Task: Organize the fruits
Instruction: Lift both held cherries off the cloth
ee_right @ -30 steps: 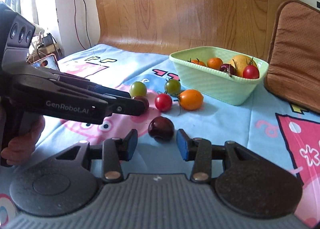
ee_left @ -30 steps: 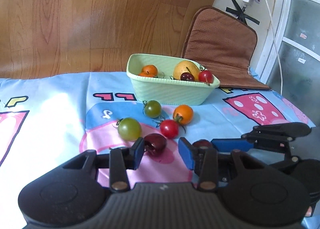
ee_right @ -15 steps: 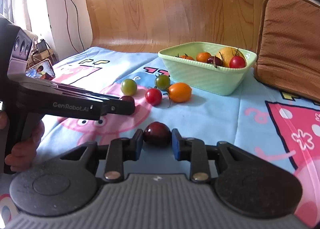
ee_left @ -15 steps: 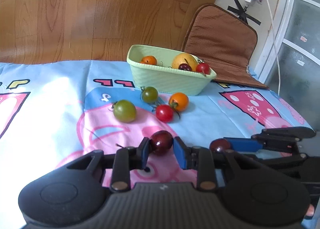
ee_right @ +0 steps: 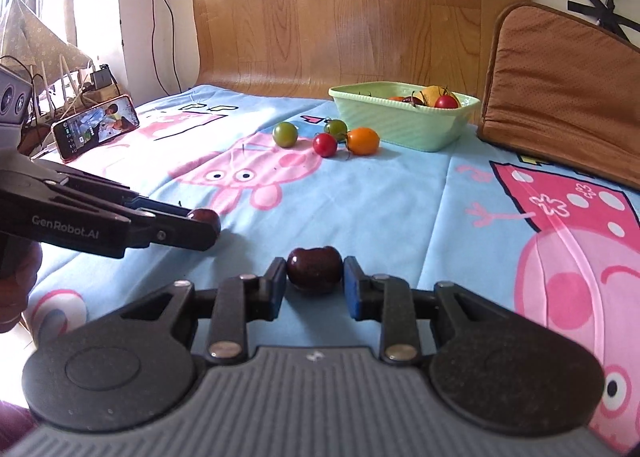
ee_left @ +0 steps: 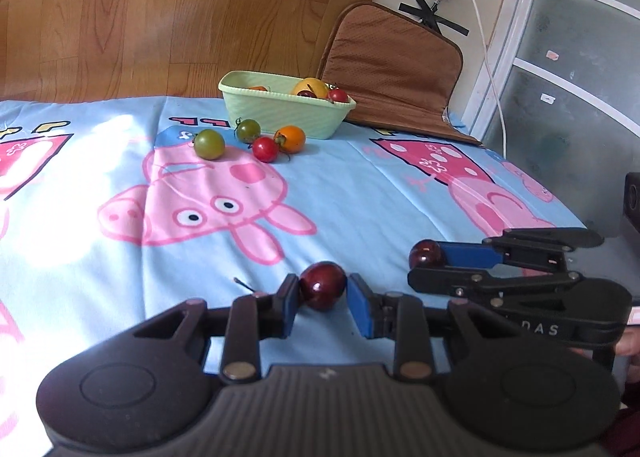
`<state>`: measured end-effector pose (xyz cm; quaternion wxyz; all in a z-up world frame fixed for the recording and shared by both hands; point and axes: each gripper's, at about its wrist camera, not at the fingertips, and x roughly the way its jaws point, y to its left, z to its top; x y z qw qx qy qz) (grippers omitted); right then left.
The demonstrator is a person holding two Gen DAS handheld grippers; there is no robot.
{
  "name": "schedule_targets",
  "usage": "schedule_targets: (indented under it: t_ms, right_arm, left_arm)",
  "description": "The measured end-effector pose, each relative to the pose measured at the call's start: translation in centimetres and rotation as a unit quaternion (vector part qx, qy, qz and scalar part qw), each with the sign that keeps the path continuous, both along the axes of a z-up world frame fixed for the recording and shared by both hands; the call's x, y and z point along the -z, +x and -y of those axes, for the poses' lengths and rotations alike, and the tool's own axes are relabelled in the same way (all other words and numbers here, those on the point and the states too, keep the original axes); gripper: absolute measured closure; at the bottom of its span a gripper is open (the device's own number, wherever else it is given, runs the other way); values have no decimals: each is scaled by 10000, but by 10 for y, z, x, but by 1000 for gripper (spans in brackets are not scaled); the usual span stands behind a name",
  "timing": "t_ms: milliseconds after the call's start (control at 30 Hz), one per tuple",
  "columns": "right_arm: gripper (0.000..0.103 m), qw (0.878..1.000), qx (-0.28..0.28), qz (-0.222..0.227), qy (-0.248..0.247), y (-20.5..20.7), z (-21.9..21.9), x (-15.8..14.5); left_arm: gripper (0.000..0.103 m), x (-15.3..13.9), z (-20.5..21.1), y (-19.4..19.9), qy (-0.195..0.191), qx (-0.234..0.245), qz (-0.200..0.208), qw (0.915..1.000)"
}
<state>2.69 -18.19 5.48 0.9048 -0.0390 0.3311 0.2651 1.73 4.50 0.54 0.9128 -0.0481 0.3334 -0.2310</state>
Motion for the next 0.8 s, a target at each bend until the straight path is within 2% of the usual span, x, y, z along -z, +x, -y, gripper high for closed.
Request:
schedule_targets:
  t_ms: [200, 267, 333, 400, 700, 733, 767, 800]
  right_arm:
    - [65, 10000, 42, 25, 0, -8, -1, 2]
    - [60, 10000, 50, 41, 15, -10, -1, 2]
    - [58, 10000, 56, 65, 11, -11, -1, 2]
    - [57, 9999, 76, 67, 22, -10, 0, 2]
    - [58, 10000, 57, 51, 22, -10, -1, 3]
    - [59, 10000, 50, 51, 12, -9, -1, 3]
    - [62, 10000, 53, 64, 1, -10, -1, 3]
    - [70, 10000, 47, 62, -8, -9, -1, 4]
  left_arm:
    - [71, -3, 7, -9, 240, -114, 112, 9996]
    - [67, -6, 7, -11, 285, -168, 201, 9993]
    - [57, -9, 7, -12, 312, -202, 293, 9989]
    - [55, -10, 8, -12, 348, -195, 323, 9987]
    - [54, -2, 23, -12, 639, -9, 418, 9971]
    - [56, -1, 24, -11, 628, 29, 390, 9973]
    - [61, 0, 24, -11, 593, 81, 361, 9976]
    - [64, 1, 25, -10, 537, 151, 342, 9979]
